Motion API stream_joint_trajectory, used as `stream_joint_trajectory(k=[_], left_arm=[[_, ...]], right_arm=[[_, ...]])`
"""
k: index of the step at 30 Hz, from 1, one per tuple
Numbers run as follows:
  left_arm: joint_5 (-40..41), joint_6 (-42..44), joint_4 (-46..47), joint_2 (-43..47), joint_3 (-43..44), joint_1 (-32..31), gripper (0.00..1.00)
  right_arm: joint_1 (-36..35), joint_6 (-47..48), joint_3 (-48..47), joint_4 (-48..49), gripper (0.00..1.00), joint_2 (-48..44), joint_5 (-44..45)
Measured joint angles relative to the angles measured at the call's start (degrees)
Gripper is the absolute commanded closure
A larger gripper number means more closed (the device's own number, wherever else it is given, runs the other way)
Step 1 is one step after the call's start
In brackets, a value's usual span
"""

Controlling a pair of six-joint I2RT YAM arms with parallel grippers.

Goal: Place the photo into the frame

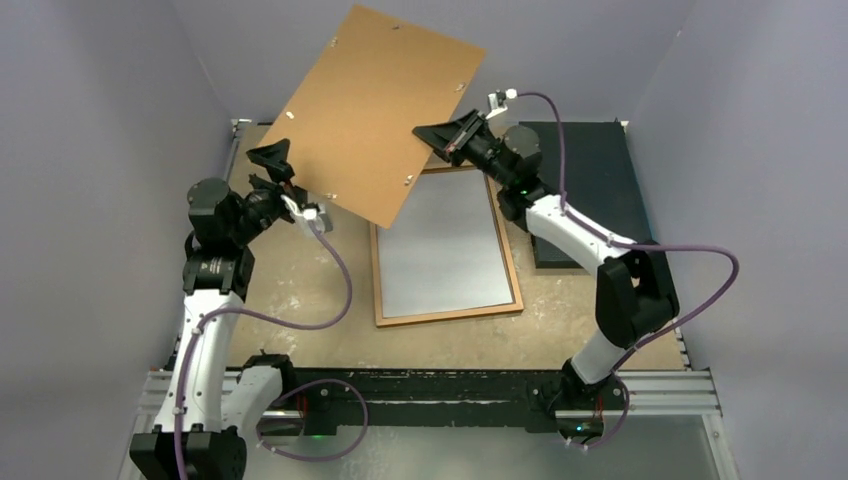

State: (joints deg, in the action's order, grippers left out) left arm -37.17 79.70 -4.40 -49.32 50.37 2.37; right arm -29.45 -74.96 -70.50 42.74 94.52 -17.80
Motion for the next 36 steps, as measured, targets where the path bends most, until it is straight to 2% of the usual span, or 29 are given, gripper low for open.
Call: stream_joint_trajectory(k=[4,7,13,21,28,36], left_arm=[[2.14,-12.07,-9.53,-3.76,5.16,-0.15,0.08],[3.04,-19.93,-14.97,-5.73,7.78,-0.13,0.07],[2.89,-30.29,-20.85,-6.64,8.04,-0.15,0.09],[3.98,-43.21,-21.00,-15.58,9.07,0.00,0.14],[4.74,-47.67,-17.81,-16.24,5.90,0.20,0.19],[5.97,-49.62,-16.87,-19.93,4.35,0.20,0.26]], right_arm=[[8.02,2.14,-2.10,-7.02,1.00,0.02,-9.16],[13.81,8.85,-4.00,-14.32,1.00,0.02,-14.88],[21.18,19.47,-2.36,-27.93,1.00,-1.86,-23.50],[22.64,34.69,-0.39,-42.03,1.00,-6.14,-33.97],[22.69,45.33,-0.39,-51.08,1.00,-5.31,-35.95],[22.77,50.25,-0.98,-54.49,1.00,-0.98,-36.41]])
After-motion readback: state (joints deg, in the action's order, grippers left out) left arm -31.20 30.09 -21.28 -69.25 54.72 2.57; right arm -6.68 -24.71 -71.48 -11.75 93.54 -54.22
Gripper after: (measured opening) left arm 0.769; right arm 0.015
